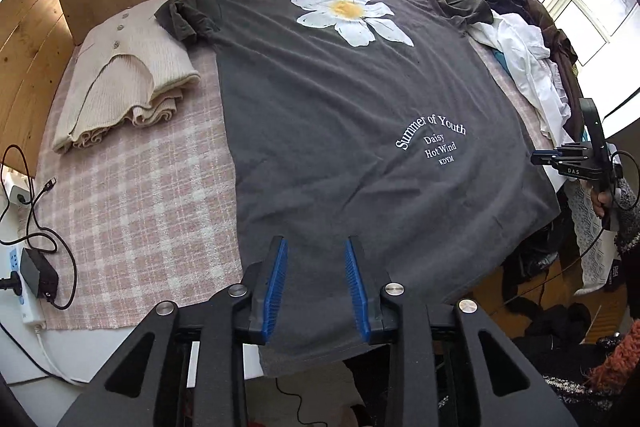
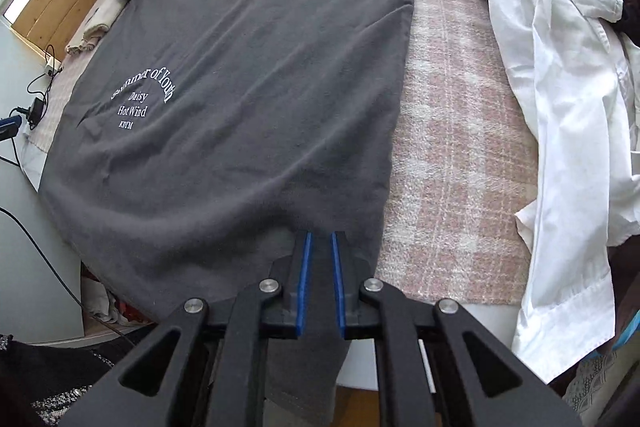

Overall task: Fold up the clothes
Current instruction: 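Grasp the hem with both tools, pull it straight, then open, then grasp the t-shirt side edge beside the cardigan with the left tool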

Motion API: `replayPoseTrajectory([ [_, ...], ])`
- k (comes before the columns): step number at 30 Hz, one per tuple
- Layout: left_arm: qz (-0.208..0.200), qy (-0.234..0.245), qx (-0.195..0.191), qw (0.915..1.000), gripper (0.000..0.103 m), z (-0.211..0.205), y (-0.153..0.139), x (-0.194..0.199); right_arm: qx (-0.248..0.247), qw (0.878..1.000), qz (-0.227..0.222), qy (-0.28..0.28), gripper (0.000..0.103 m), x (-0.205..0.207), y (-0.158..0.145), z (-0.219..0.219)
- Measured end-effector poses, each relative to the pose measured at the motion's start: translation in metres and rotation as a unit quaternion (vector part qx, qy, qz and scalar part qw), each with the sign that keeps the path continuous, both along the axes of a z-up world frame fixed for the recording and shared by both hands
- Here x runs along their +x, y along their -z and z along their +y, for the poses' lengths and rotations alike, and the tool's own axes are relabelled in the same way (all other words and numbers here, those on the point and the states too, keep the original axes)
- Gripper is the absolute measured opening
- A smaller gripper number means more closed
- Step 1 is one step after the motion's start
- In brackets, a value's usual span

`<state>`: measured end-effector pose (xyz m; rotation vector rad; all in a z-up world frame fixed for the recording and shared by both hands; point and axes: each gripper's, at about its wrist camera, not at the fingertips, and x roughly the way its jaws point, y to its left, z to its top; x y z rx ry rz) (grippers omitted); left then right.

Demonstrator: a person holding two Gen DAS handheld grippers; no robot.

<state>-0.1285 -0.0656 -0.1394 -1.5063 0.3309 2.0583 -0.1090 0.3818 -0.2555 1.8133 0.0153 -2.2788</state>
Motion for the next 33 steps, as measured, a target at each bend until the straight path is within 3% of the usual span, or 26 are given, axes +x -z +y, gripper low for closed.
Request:
replayPoseTrajectory([
  [4,0.007,-0.026,0.012,0.9996,0.031,-0.031,-0.021,-0.017,-0.046,0.997,0.054,-0.005,0.011,-0.004,-0.069,-0.009],
  [8,0.028,-0.060,0.033,0.9973,0.036,-0.059,-0.037,-0.054,-0.083,0.988,0.119,-0.045,0.040,-0.040,-0.144,-0.045],
  [9,0.037,-0.065,0.031,0.9968,0.036,-0.060,-0.039,-0.068,-0.093,0.985,0.133,-0.057,0.043,-0.054,-0.161,-0.056],
  [13,0.037,-0.059,0.047,0.9965,0.038,-0.043,-0.029,-0.143,-0.110,0.974,0.173,-0.099,0.043,-0.121,-0.219,-0.105],
  [16,0.050,-0.039,0.018,0.9978,0.043,-0.016,-0.009,-0.199,-0.122,0.969,0.187,-0.105,0.043,-0.180,-0.251,-0.136],
  [24,0.031,-0.021,-0.062,0.9974,0.042,0.036,0.075,-0.302,-0.119,0.974,0.158,-0.111,0.043,-0.273,-0.244,-0.208],
  [27,0.035,-0.017,-0.041,0.9984,0.011,0.033,0.068,-0.314,-0.117,0.976,0.128,-0.130,0.043,-0.287,-0.212,-0.233],
  [33,0.057,-0.008,-0.012,0.9983,0.008,0.021,0.035,-0.313,-0.115,0.978,0.086,-0.148,0.043,-0.331,-0.156,-0.288],
])
